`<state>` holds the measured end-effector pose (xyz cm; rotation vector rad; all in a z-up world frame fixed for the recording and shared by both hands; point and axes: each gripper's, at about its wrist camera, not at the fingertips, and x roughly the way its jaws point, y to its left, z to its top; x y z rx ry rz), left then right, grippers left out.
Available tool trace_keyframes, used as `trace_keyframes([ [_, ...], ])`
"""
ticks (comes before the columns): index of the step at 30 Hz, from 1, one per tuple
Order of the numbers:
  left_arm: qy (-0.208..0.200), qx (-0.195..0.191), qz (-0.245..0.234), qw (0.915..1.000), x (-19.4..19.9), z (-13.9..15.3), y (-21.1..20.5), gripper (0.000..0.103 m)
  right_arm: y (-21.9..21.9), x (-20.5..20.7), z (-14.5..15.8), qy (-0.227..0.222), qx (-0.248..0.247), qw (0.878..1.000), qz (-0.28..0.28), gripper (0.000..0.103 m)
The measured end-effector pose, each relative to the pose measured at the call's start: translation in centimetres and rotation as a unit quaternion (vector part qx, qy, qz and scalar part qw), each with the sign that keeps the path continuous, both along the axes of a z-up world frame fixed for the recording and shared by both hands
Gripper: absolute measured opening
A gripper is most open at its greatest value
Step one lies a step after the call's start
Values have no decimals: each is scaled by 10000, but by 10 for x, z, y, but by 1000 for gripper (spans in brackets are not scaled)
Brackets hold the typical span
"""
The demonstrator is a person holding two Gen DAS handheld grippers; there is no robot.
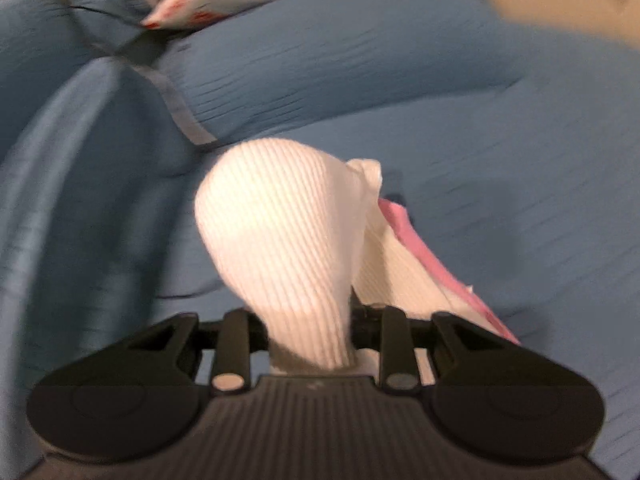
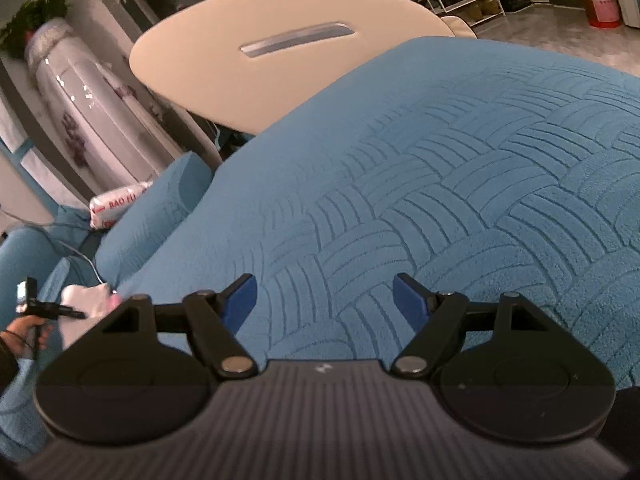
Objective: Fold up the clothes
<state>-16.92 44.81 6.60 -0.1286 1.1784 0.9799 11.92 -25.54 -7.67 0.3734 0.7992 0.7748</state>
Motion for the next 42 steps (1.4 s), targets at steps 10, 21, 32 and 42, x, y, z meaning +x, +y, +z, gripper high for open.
trace_keyframes([
  [10,1711,603,2000,9628,-99,-86,44,103,21,-5,-1,3,-162,9997,197,77],
  [21,1017,952,2541,9571,-98,31,45,103,13,5,-7,244,112,9996,95,77],
  [32,-655,919,3256,9387,-101,167,29,103,26,14,-22,250,292,9989,265,77],
  [42,68,-376,3210,9463,-73,82,8,103,21,27,-36,608,383,9973,166,77],
])
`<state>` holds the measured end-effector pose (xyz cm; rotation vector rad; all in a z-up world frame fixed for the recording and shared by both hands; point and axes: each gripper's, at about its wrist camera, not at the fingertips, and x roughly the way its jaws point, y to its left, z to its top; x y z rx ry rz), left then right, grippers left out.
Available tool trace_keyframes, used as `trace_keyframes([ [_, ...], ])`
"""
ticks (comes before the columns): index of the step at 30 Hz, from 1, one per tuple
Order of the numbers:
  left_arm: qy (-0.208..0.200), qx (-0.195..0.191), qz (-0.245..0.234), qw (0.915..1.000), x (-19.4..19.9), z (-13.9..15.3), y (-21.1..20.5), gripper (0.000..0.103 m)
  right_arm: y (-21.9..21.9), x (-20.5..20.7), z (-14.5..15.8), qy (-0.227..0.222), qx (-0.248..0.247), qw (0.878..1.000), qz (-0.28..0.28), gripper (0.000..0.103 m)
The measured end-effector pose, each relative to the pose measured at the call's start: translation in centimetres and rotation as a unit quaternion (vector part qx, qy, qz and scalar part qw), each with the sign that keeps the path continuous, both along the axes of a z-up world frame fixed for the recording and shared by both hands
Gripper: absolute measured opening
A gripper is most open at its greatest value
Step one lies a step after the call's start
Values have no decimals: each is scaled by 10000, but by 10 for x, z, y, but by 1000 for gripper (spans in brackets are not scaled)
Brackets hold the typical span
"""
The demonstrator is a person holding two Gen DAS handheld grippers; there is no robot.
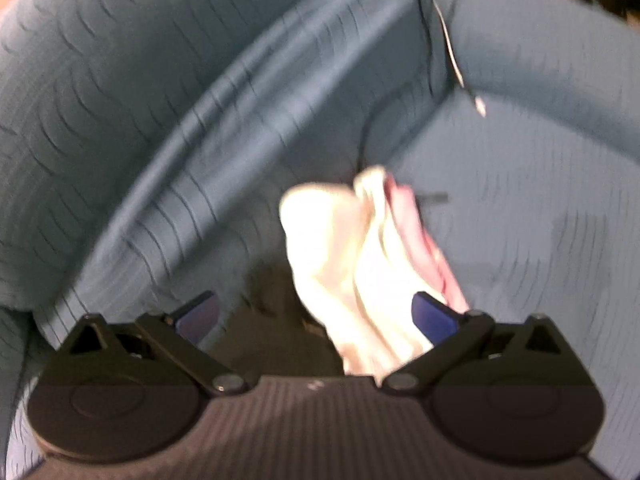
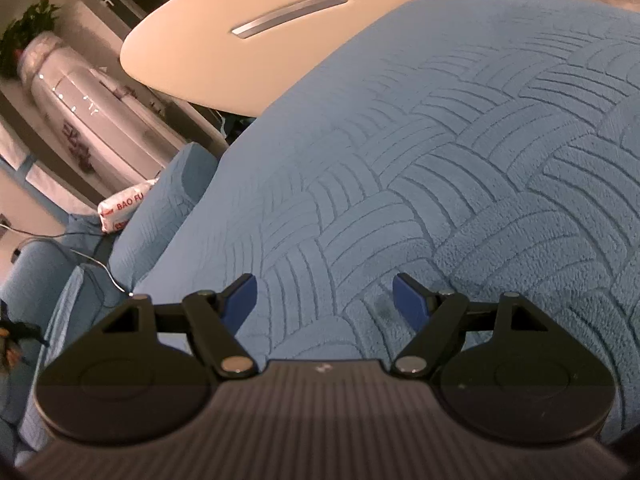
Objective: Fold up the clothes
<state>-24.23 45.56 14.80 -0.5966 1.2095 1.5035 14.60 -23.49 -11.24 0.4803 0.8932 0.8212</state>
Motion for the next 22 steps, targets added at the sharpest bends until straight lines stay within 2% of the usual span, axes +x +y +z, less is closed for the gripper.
trace_keyframes([
  [3,21,-205,-83,9998,6,-19,-14,103,0,-1,0,-12,-5,10000,39,77],
  [8,18,-235,-253,9994,11,-26,-35,103,-2,-2,0,-20,-9,10000,44,77],
  [14,20,-218,-355,9991,3,-19,-45,103,-3,-2,0,10,36,10000,-2,77],
  [17,95,14,-377,9992,-3,-10,-52,103,-3,-2,0,-6,26,10000,6,77],
  [22,-36,20,-314,9995,-15,-5,-50,103,-5,-1,0,-7,41,10000,13,77],
])
